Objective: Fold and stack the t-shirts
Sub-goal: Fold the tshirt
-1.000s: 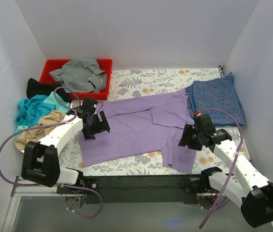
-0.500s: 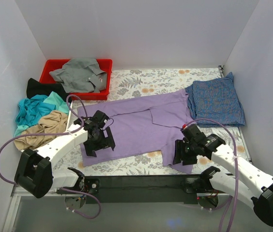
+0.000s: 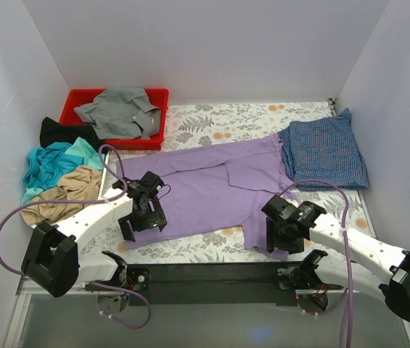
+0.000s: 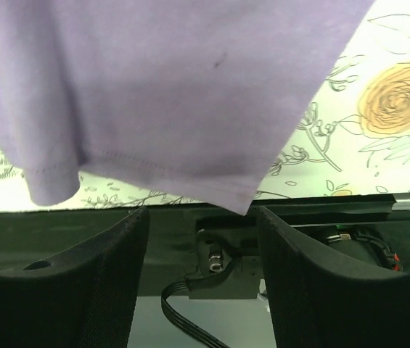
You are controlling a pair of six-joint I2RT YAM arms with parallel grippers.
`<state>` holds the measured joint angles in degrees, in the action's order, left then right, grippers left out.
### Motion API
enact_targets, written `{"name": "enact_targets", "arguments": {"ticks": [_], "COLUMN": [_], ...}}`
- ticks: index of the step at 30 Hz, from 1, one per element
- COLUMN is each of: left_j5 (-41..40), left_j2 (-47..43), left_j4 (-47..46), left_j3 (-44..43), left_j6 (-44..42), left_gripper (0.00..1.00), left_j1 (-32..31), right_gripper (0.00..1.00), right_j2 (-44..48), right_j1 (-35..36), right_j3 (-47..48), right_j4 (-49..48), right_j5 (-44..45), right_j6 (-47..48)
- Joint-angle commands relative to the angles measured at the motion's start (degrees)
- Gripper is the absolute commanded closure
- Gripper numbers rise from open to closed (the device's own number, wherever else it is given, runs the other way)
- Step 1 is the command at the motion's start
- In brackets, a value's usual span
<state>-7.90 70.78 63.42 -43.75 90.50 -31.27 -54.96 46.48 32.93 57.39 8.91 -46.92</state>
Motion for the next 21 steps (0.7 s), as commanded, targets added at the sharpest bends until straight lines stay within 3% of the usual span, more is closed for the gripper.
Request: {"name": "enact_targets", "arguments": {"ticks": [1,5,12,21], "left_j5": [-4.3,-2.6,7.7,7.5], "left_j2": [1.4,2.2,4.5,7.3], "left_j4": [0.1,-1.7,-7.4,-7.1], "left_j3": [-3.0,-1.0,4.8,2.5], "left_j6": [1.3,0.2,-1.0,-0.6], "left_gripper": [0.10,0.08,0.07,0.09], "left_j1": [-0.2,-0.1,-0.1,-0.2], "right_gripper": [0.31,0.28,0.27,0.27], "right_j2": [-0.5,-0.3,-3.0,-4.8], "right_j1": [0.3,0.3,0.5,0.5], "right_j3": [-0.6,-0.7,-0.8,-0.1], "right_j4": [1.8,1.9,1.6,1.8], "right_j5": [5.9,6.8,4.3,4.3], "right_j6": [-5.5,-8.2,-9.2,-10.2]}}
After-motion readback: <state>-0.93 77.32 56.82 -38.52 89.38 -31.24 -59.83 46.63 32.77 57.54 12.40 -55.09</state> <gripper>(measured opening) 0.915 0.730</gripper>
